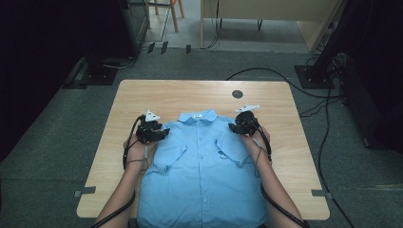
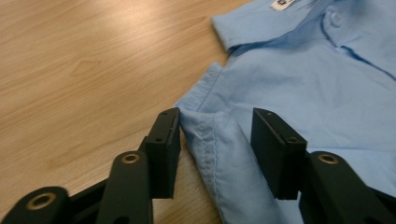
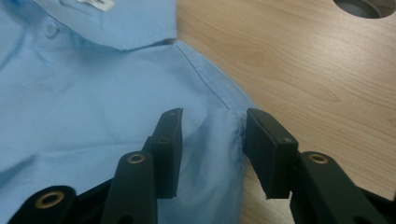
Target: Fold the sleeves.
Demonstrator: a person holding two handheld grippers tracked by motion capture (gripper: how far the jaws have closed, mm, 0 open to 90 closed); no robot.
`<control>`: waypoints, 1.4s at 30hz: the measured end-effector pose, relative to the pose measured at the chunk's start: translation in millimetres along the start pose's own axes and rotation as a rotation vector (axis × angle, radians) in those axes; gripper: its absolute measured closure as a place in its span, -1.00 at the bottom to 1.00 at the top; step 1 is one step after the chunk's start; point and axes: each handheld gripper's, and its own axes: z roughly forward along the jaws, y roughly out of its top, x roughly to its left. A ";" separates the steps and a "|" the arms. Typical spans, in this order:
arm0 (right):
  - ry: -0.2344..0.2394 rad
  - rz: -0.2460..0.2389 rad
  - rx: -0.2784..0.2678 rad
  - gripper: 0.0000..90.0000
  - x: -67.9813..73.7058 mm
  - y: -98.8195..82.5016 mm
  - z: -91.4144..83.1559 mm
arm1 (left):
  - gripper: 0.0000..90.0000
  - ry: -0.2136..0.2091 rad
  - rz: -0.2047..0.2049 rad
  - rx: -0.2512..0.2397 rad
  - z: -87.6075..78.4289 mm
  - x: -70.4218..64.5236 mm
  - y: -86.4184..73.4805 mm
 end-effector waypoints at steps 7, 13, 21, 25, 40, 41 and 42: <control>-0.054 -0.060 0.025 0.92 2.4 2.9 -0.9 | 0.83 0.032 0.006 0.000 -1.6 5.5 -2.3; -0.082 -0.045 0.010 0.93 -6.5 1.9 -8.7 | 0.85 0.030 -0.009 -0.002 -2.0 12.6 -1.7; -0.091 -0.009 -0.002 0.86 -19.7 -4.9 -14.5 | 0.88 0.024 -0.007 0.004 -0.6 12.8 -0.6; -0.104 0.007 0.015 0.90 -26.2 -8.8 -16.1 | 0.85 0.024 -0.012 -0.002 -0.3 14.4 -0.5; -0.049 0.044 -0.062 0.56 -32.6 -8.9 -27.5 | 0.19 -0.051 -0.037 -0.054 -9.3 23.7 -2.1; -0.049 0.044 -0.062 0.33 -32.6 -8.9 -27.5 | 0.19 -0.051 -0.037 -0.054 -9.3 23.7 -2.1; -0.049 0.044 -0.062 0.33 -32.6 -8.9 -27.5 | 0.19 -0.056 -0.035 -0.057 -11.2 23.8 -1.6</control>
